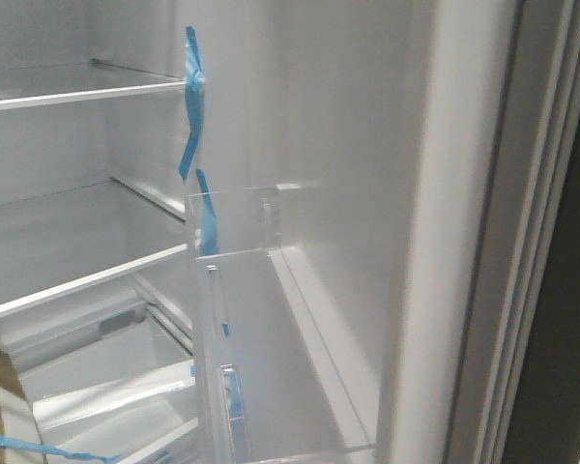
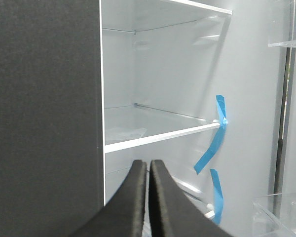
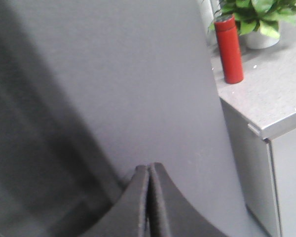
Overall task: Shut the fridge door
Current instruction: 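Push the fridge door with the right gripper toward the fridge body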
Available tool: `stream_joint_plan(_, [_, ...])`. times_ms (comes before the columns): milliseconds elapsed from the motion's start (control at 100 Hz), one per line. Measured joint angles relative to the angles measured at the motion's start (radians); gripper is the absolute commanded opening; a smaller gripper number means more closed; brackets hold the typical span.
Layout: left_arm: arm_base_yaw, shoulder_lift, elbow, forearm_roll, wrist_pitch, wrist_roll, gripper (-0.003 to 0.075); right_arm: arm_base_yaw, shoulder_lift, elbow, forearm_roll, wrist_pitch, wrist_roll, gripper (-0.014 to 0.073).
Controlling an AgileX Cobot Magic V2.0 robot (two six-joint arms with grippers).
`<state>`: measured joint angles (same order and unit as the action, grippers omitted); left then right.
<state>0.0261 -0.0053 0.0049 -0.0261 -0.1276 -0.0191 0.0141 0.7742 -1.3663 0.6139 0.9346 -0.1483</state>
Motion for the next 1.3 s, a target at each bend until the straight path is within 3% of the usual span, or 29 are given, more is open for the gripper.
stream_joint_plan(650, [0.000,0.000,0.000,0.000,0.000,0.000,-0.0020,0.000,0.060,0.000,0.369,0.031,-0.213,-0.0046])
stream_joint_plan(1299, [0.000,0.000,0.000,0.000,0.000,0.000,-0.0020,0.000,0.197,0.000,0.556,0.087,-0.368,-0.0046])
